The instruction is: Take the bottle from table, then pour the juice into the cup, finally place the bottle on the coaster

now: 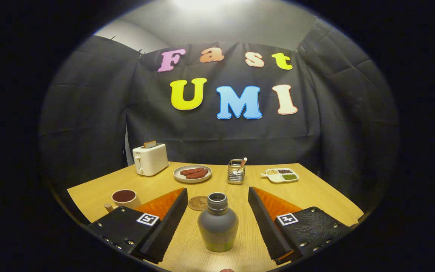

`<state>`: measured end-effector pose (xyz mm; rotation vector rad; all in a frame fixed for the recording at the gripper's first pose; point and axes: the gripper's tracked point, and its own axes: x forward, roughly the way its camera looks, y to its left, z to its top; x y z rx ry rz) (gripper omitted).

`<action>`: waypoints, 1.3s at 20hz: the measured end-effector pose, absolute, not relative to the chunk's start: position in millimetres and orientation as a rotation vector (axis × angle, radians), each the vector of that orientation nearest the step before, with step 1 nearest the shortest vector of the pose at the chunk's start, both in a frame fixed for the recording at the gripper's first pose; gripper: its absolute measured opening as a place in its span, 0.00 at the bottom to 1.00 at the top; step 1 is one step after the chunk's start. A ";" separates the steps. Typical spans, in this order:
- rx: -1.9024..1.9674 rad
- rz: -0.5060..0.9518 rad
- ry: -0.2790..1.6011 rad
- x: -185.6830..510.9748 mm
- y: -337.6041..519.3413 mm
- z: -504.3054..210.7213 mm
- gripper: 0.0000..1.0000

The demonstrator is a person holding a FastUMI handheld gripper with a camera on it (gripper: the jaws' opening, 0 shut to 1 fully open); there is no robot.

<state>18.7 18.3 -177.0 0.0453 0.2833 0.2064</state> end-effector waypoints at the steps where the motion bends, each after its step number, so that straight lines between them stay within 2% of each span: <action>1: 0.043 0.212 0.301 17.8 19.5 -183.5 0.97; 13: 0.044 0.228 0.456 6.6 23.8 -251.4 0.98; 26: 0.096 0.208 0.544 5.7 23.2 -293.9 0.98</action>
